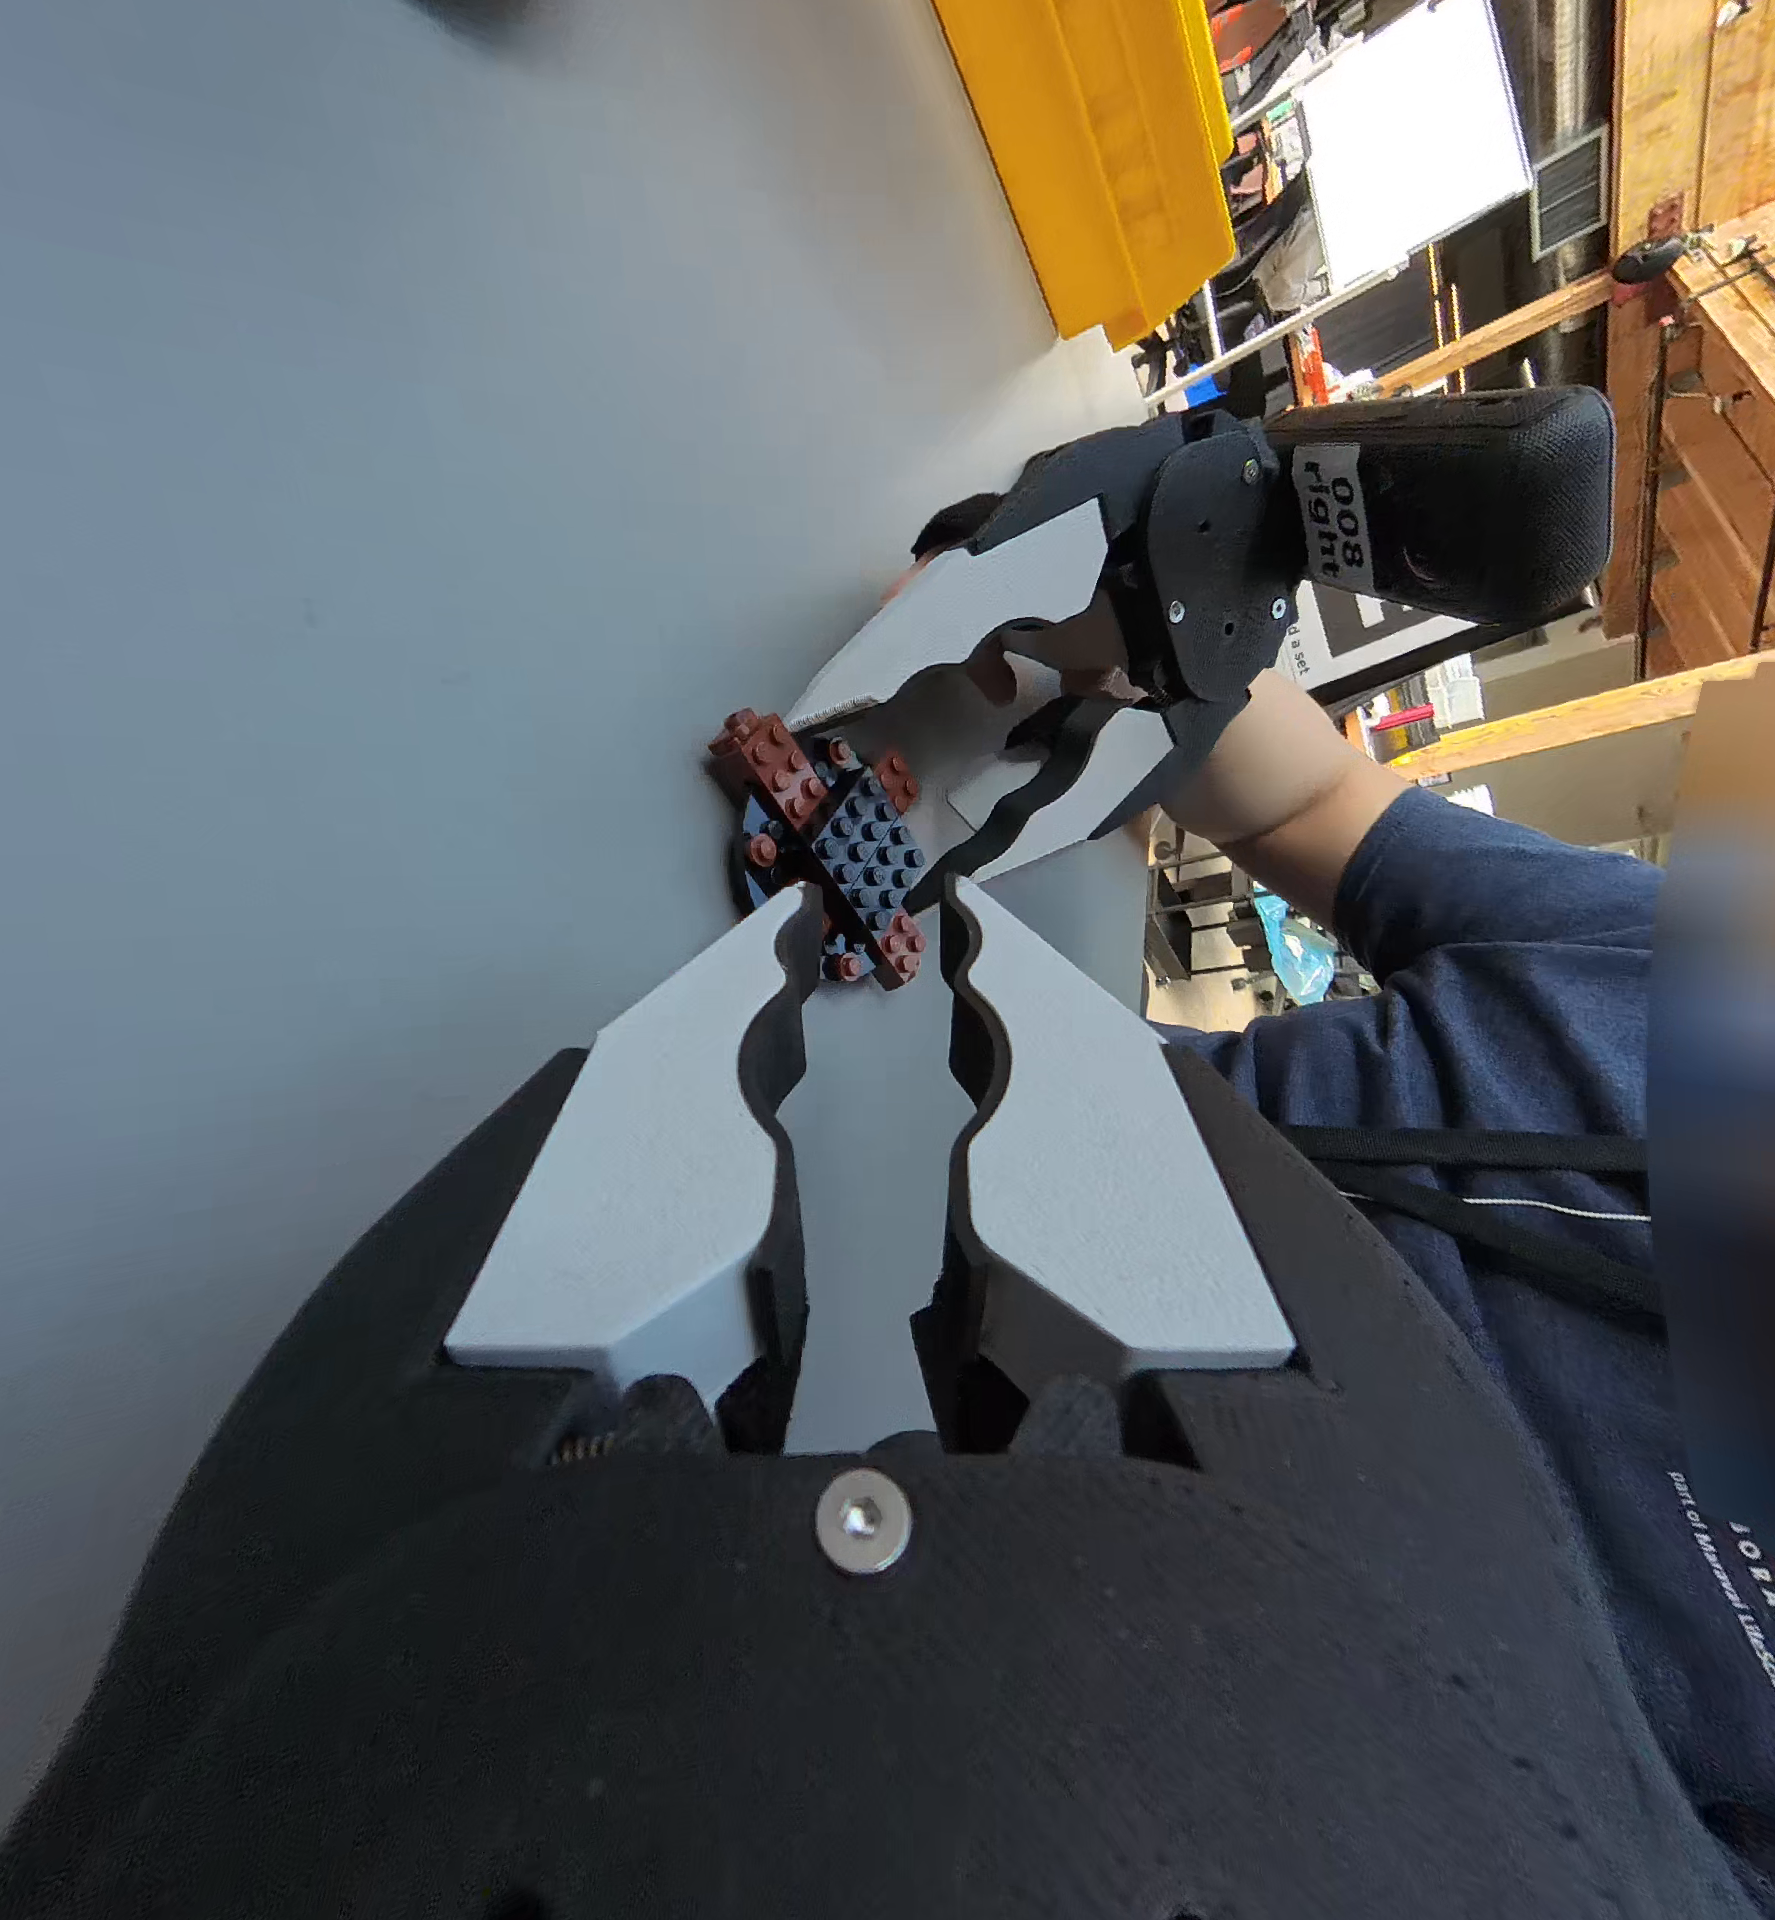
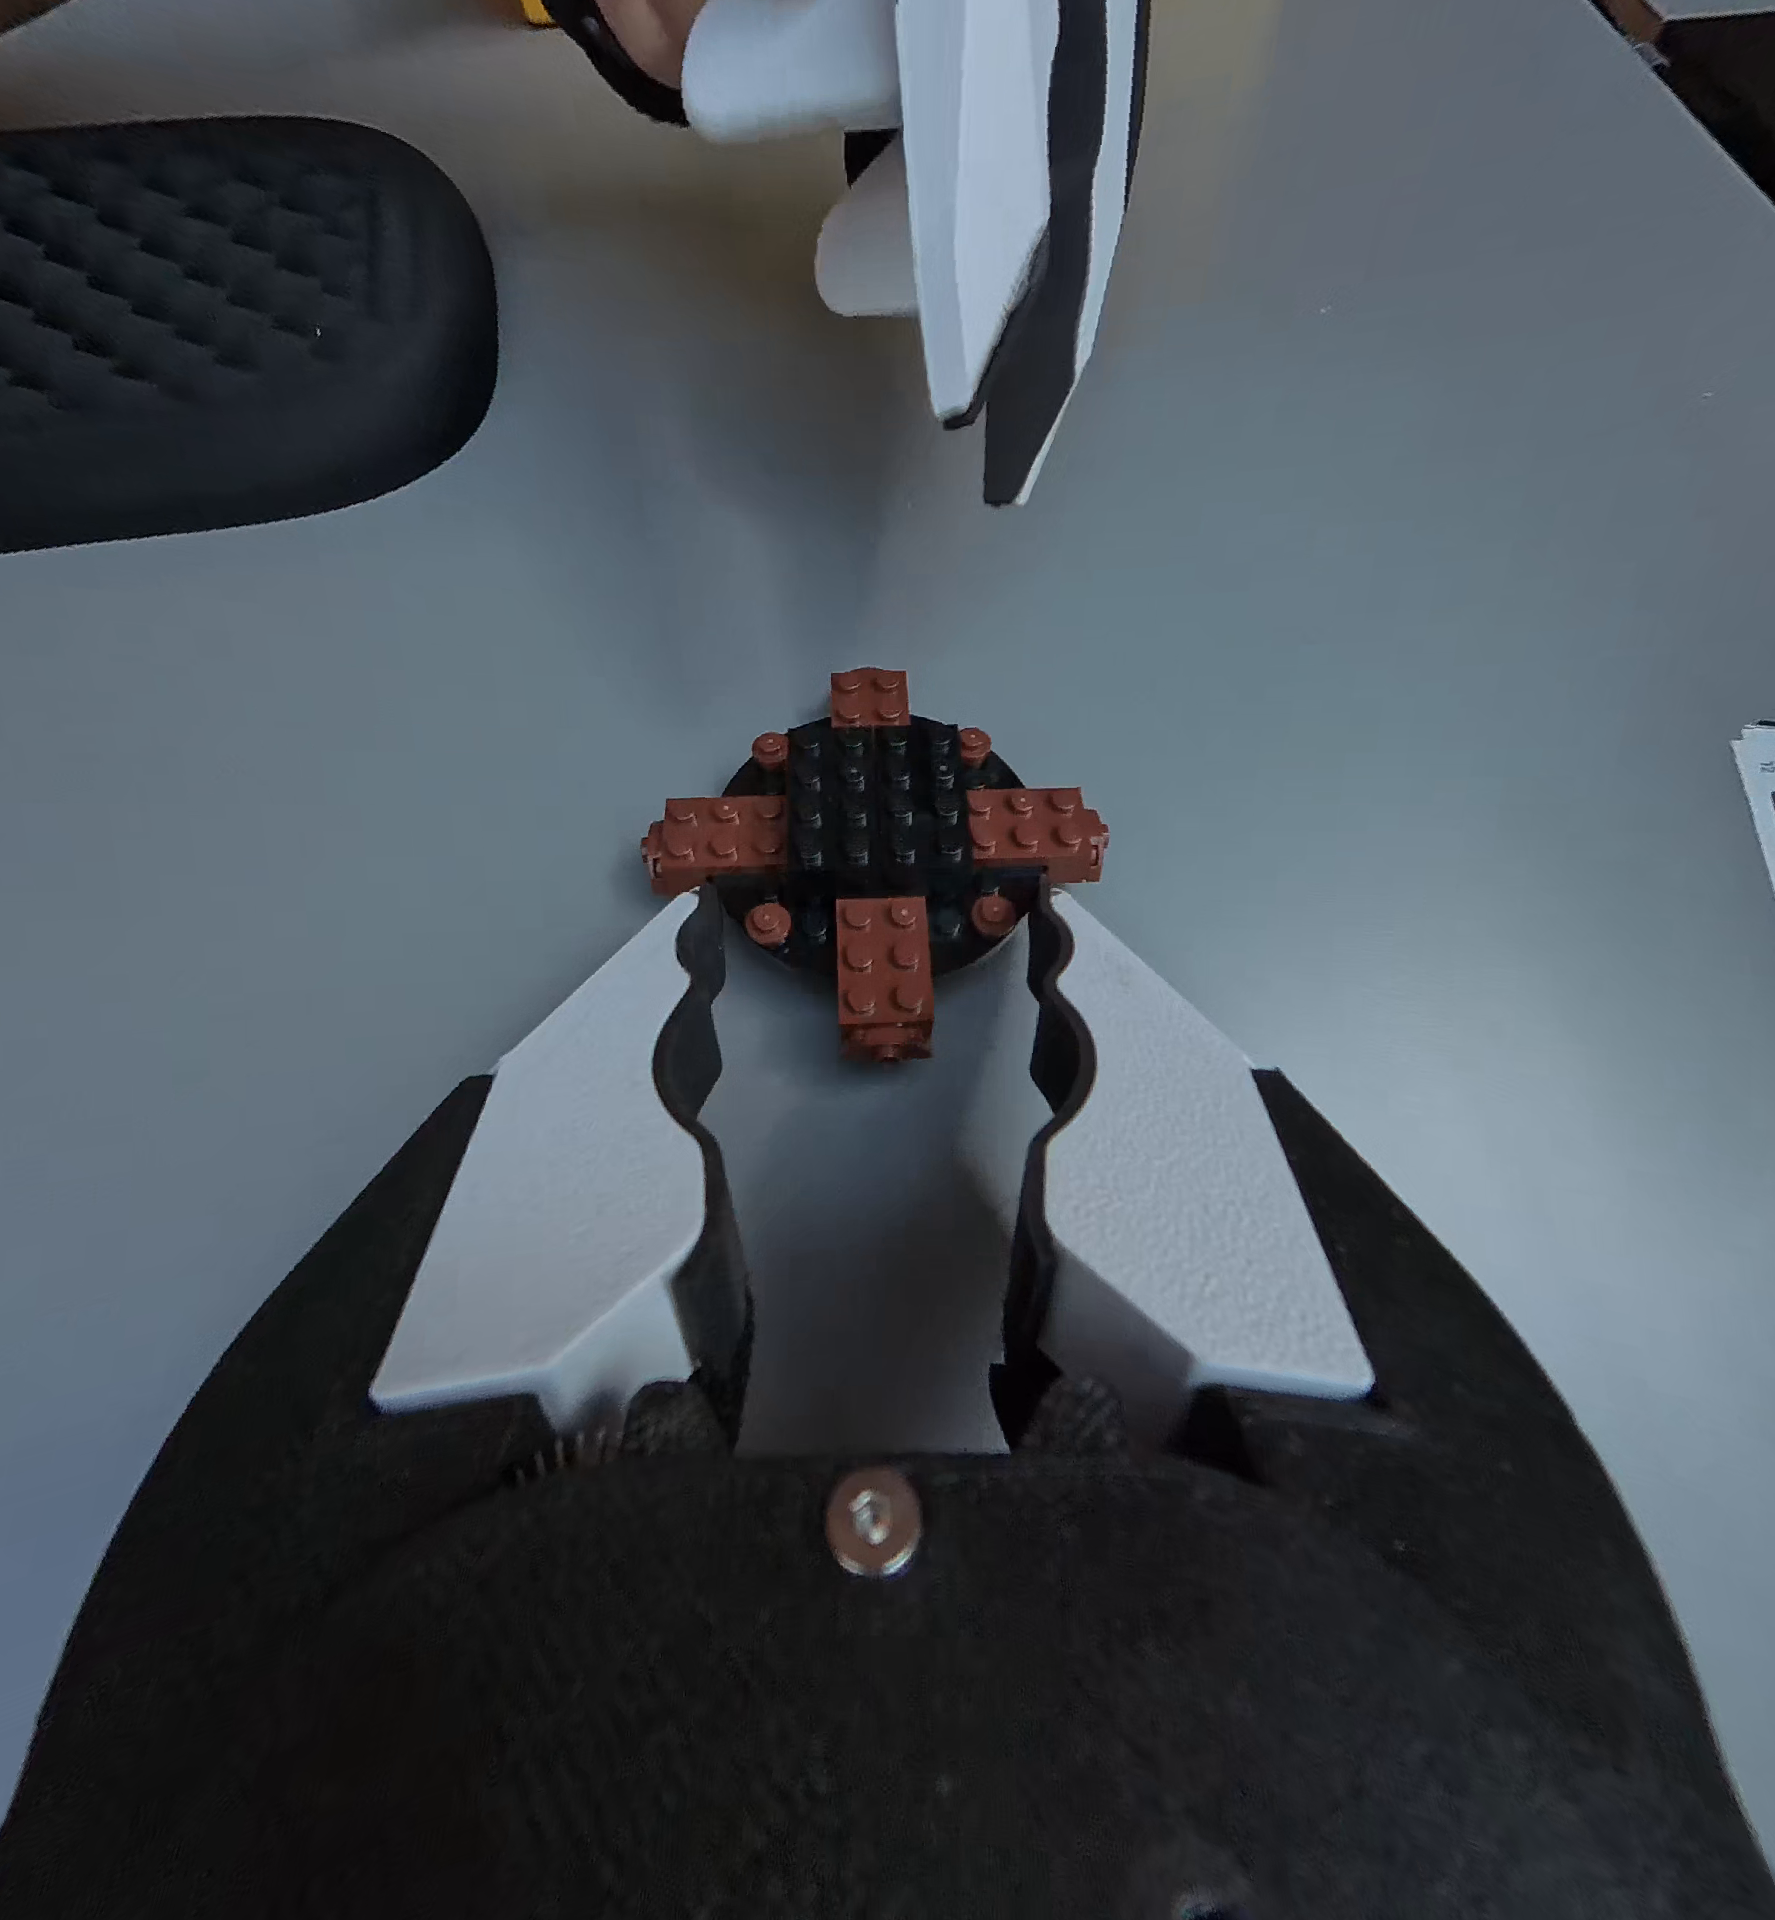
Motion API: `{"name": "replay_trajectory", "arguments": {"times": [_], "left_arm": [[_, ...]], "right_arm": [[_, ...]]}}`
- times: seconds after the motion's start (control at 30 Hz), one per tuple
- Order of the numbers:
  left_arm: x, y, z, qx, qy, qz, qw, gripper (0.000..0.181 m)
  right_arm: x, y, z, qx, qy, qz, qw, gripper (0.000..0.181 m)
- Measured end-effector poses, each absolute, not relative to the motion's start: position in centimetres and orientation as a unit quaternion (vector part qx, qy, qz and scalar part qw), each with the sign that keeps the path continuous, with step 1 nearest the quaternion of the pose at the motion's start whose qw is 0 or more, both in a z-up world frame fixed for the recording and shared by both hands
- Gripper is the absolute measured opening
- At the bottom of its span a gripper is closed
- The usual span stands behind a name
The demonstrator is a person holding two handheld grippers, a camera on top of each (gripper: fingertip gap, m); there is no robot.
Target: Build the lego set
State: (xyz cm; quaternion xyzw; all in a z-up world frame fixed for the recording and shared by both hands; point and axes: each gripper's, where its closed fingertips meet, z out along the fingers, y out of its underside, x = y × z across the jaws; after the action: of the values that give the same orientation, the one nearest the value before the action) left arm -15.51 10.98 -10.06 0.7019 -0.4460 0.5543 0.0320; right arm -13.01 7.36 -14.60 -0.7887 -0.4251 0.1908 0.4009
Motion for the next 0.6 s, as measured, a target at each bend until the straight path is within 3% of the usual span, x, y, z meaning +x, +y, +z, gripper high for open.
{"name": "replay_trajectory", "arguments": {"times": [0.17, 0.3, 0.6], "left_arm": [[-14.4, 15.0, -8.0, 0.711, -0.409, 0.569, -0.054, 0.019], [-12.7, 16.7, -2.9, 0.666, -0.394, 0.619, -0.134, 0.019], [-13.3, 18.3, 3.1, 0.616, -0.417, 0.602, -0.291, 0.024]], "right_arm": [[-12.8, 8.4, -13.8, -0.784, -0.406, 0.201, 0.423, 0.059], [-11.8, 8.4, -11.6, -0.770, -0.355, 0.235, 0.474, 0.068], [-8.8, 8.6, -7.0, -0.727, -0.271, 0.286, 0.562, 0.066]]}}
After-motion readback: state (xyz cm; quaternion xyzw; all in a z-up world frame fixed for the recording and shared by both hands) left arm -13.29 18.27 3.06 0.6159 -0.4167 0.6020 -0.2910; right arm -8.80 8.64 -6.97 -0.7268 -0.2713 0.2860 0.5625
